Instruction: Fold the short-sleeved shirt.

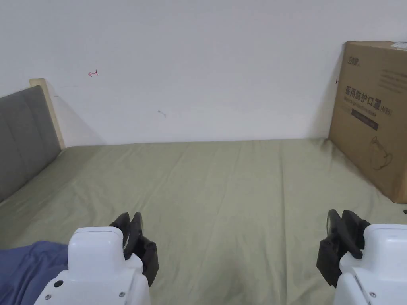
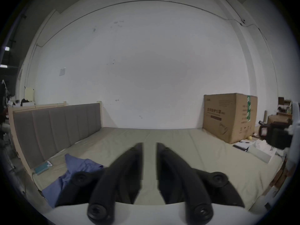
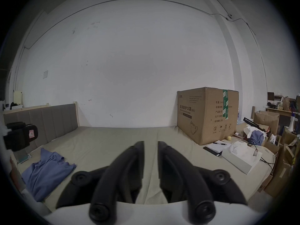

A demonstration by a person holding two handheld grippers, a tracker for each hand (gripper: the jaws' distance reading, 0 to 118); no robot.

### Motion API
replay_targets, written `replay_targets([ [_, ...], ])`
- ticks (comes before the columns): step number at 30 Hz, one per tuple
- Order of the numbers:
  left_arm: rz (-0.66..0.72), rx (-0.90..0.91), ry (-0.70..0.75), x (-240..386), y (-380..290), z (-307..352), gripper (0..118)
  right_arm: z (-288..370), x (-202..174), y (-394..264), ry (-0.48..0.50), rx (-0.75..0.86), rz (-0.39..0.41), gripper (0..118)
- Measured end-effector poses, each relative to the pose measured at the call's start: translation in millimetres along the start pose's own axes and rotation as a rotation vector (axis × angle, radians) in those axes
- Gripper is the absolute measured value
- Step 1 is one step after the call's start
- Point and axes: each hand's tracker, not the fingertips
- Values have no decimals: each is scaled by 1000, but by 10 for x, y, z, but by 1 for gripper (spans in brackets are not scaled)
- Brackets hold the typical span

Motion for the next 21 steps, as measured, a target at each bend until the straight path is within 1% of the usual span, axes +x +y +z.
replay_targets([
  [1,-17,-5,-12,4,-8,-8,10,20,12,7,14,11,-9,11],
  [2,-28,-18,-27,2,-5,-10,3,23,21,22,26,12,-9,4],
  [3,-25,-21,-40,-17,-20,-18,0,23,0,37,14,14,-1,0],
  [4,-14,-15,-31,-17,-27,-13,0,24,-11,41,-7,22,12,0],
  [7,34,-20,-43,-72,-13,-5,0,11,-4,59,16,12,8,0],
  [9,35,-14,-31,-100,1,0,0,4,-16,51,20,6,1,0],
  [12,30,-11,-13,-172,38,-2,0,-41,-62,57,40,-14,16,0],
  [16,40,-19,32,-286,103,4,0,-138,-227,146,109,-11,15,0],
  [18,48,-14,68,-401,142,43,0,-173,-400,192,182,-4,17,0],
  [21,67,-15,171,-661,191,127,0,-190,-728,181,291,-18,32,0],
])
